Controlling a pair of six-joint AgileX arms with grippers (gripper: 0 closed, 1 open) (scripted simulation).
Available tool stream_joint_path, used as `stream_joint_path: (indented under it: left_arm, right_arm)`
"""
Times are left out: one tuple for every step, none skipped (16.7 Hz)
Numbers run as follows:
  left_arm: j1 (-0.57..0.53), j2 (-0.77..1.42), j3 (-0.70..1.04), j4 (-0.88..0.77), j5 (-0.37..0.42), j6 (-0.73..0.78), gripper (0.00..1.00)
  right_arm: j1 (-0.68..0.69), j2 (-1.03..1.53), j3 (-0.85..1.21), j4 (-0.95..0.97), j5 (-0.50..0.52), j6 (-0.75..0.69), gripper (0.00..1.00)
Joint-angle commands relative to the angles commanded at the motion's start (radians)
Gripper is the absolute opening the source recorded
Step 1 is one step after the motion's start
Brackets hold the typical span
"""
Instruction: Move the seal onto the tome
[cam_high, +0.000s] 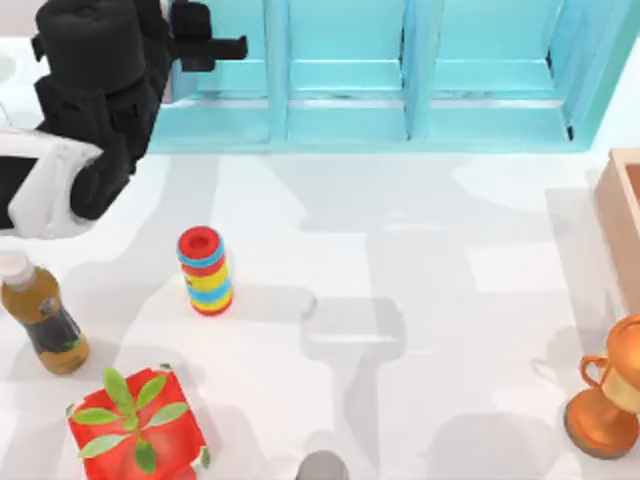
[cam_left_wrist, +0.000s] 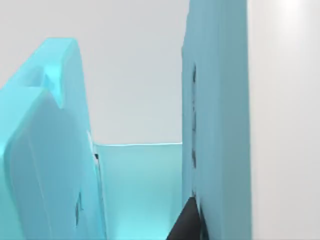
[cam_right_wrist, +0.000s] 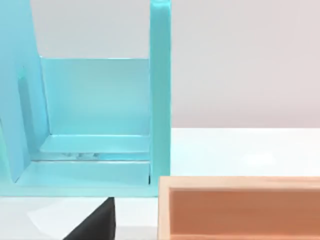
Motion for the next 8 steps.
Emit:
stream_joint_path:
  left_arm:
    - [-0.008,-0.042,-0.021,-0.025,-0.008,-0.001,0.0]
    - [-0.016,-0.092,-0.038,-0.047,-0.018,-0.001,0.0]
    - [-0.023,-0.148,-0.055,-0.073,-0.026,-0.002,0.0]
    - [-0.03,-0.212,-0.073,-0.105,-0.033,-0.003,0.0]
    - [-0.037,-0.282,-0.094,-0.14,-0.041,-0.004,0.0]
    - [-0.046,-0.349,-0.116,-0.177,-0.05,-0.004,0.0]
    - [-0.054,-0.409,-0.138,-0.216,-0.06,-0.005,0.0]
    - [-0.063,-0.46,-0.163,-0.254,-0.069,-0.006,0.0]
  right_arm:
    - [0.0,0.0,0.0,0.0,0.0,0.0,1.0]
    - [0.0,0.0,0.0,0.0,0.0,0.0,1.0]
    - [0.0,0.0,0.0,0.0,0.0,0.0,1.0]
    - [0.0,0.0,0.0,0.0,0.0,0.0,1.0]
    - [0.0,0.0,0.0,0.0,0.0,0.0,1.0]
    - [0.0,0.0,0.0,0.0,0.0,0.0,1.0]
    - [0.0,0.0,0.0,0.0,0.0,0.0,1.0]
    - [0.0,0.0,0.0,0.0,0.0,0.0,1.0]
